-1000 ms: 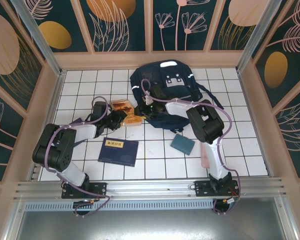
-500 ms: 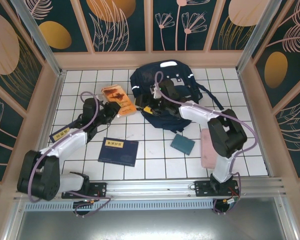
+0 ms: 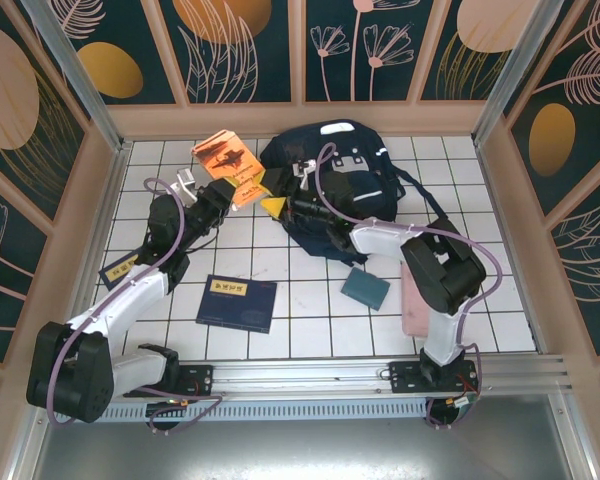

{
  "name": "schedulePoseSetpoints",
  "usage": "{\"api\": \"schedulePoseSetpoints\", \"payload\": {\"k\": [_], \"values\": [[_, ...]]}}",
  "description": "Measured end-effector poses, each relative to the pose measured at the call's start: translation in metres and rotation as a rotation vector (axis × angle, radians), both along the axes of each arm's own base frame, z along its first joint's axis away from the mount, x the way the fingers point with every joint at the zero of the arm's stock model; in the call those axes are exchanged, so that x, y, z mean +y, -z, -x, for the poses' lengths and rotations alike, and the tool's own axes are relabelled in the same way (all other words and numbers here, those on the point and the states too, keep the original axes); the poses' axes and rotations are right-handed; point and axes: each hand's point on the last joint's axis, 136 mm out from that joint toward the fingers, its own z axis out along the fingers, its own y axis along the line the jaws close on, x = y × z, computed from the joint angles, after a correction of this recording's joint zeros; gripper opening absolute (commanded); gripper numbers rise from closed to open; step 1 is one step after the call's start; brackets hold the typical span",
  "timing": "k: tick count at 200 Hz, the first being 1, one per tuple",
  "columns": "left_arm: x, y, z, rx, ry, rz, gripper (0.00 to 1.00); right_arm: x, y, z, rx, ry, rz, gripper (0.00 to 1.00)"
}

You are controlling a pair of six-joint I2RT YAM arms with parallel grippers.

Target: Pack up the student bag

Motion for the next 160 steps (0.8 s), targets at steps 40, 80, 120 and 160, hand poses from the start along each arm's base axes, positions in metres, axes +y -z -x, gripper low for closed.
{"api": "schedulePoseSetpoints", "payload": {"k": [40, 80, 120, 160], "values": [[0.002, -0.014, 0.004, -0.014, -0.009, 0.073, 0.04, 0.007, -0.023, 0.006, -0.015, 0.012, -0.092, 0.63], [0.001, -0.017, 0.004, -0.012, 0.001, 0.104, 0.04, 0.006, -0.034, 0.005, -0.026, 0.035, -0.138, 0.48], [-0.001, -0.016, 0.006, -0.008, 0.017, 0.102, 0.23, 0.004, -0.042, 0.004, -0.061, 0.043, -0.156, 0.16], [-0.005, -0.012, 0.004, -0.001, 0.029, 0.022, 0.76, -0.009, -0.021, -0.004, -0.056, 0.077, -0.073, 0.09]]}}
